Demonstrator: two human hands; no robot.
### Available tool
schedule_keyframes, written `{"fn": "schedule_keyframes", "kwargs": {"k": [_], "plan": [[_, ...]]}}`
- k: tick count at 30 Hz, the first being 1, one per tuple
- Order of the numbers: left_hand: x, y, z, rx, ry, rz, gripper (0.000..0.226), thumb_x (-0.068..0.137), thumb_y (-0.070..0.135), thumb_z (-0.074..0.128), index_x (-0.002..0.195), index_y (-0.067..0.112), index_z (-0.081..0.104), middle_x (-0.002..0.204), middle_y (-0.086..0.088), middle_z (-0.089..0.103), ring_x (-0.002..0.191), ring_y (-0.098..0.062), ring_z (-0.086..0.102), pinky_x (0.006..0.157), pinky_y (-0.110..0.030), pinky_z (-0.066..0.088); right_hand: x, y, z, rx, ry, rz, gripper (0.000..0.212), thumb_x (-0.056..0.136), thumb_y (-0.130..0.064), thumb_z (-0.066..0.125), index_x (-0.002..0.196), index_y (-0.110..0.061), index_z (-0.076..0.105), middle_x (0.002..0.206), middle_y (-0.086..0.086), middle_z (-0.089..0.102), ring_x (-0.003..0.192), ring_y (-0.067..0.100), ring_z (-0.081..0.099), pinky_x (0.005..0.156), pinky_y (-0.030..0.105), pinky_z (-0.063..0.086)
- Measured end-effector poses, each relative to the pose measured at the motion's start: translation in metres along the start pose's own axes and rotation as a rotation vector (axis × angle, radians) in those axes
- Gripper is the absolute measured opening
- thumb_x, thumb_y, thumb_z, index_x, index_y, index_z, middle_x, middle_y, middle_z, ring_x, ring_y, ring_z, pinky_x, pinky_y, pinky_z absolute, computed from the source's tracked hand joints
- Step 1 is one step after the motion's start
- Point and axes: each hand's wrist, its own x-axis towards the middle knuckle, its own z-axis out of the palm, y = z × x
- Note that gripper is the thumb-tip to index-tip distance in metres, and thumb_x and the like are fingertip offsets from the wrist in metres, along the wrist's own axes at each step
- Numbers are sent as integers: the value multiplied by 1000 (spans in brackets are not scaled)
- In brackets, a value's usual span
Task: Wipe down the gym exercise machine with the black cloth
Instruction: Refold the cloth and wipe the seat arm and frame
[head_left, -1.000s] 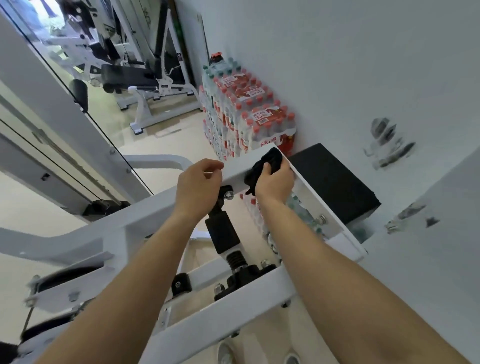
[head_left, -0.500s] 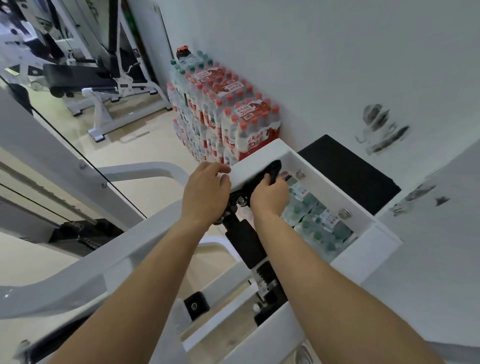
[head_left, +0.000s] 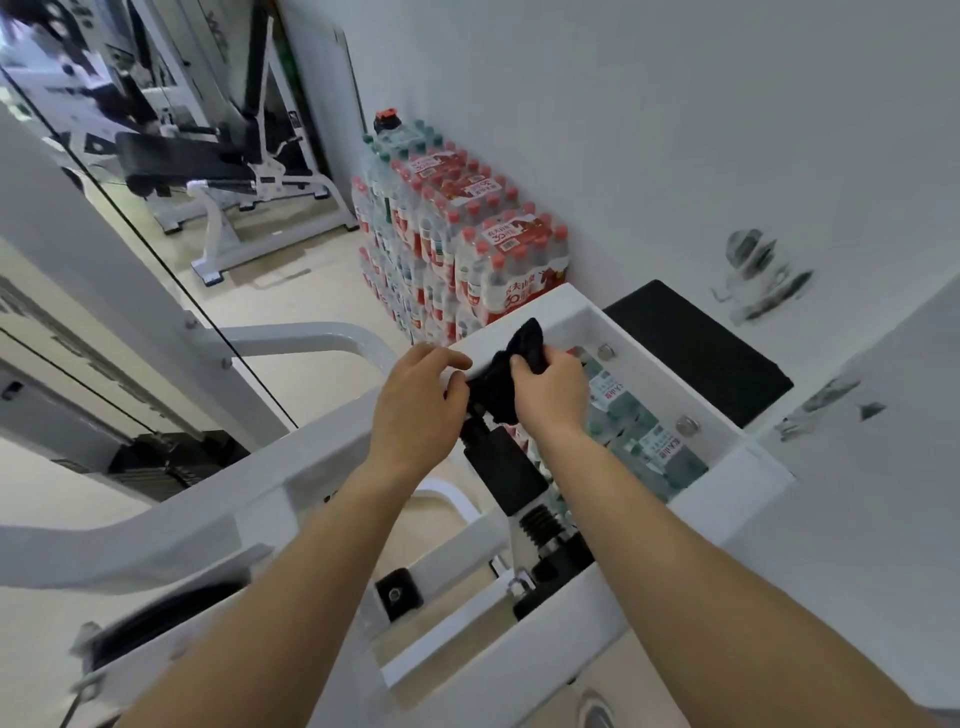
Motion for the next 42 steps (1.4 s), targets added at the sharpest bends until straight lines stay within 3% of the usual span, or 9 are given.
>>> {"fn": "schedule_keyframes", "kwargs": {"k": [3,9,13,17,20,25,29,37,42], "plan": [[-18,4,-8,-64,52,-6,24,98,16,53,115,19,69,114,6,62,99,-7,58,91,-30,53,-25,-13,-12,89,-95,-205,21,96,-23,64,115,-17,71,97,-10,71,88,1,64,69,6,48],[-72,12,-26,-604,61,-258,26,104,26,52,126,36,62,107,8,71,95,-8,70,80,-39,61,-66,-20,-19,227,-294,-271,34,88,-26,75,112,-27,52,102,-7,68,91,8,68,77,28,58],[-105,31,-25,-966,164,-455,31,106,25,48,133,29,62,117,1,72,106,-13,70,83,-38,61,-92,-19,-17,162,-478,-370,12,93,-24,69,105,-26,68,101,-12,71,93,0,66,86,25,56],[-117,30,-15,-1293,389,-672,28,104,29,51,122,19,69,115,-6,74,109,-23,70,89,-41,57,-103,-9,-16,-82,-882,-516,36,102,-18,54,138,-21,61,145,-16,50,129,-1,47,110,16,36],[-119,23,-3,-1262,572,-793,24,98,22,63,120,15,69,111,-9,74,101,-25,72,80,-38,60,-99,-5,-21,-234,-1022,-578,43,100,-18,57,142,-22,56,145,-20,44,127,-7,40,100,0,28],[-92,10,13,-1038,837,-1062,13,93,25,66,105,25,60,105,-5,70,93,-26,68,89,-42,57,-85,-6,-32,-229,-726,-523,29,100,-25,54,126,-26,66,128,-11,63,109,3,58,94,22,44],[-68,2,8,-814,979,-1130,31,97,29,57,124,14,60,117,-7,68,100,-30,63,85,-34,48,-77,-8,-33,-233,-722,-557,27,100,-25,54,121,-25,70,117,-12,68,94,-2,62,83,15,47],[-53,7,54,-1028,666,-1193,24,102,31,53,92,10,59,101,-12,68,98,-33,63,91,-39,53,-43,-8,-44,-171,-610,-495,19,99,-24,57,104,-28,75,94,-13,72,81,-2,63,65,8,44],[-55,-8,34,-953,897,-1201,16,101,24,54,96,10,59,98,-10,64,89,-30,57,84,-37,51,-31,-18,-48,-101,-555,-459,19,99,-24,56,98,-30,74,83,-11,71,70,9,63,63,28,52]]}}
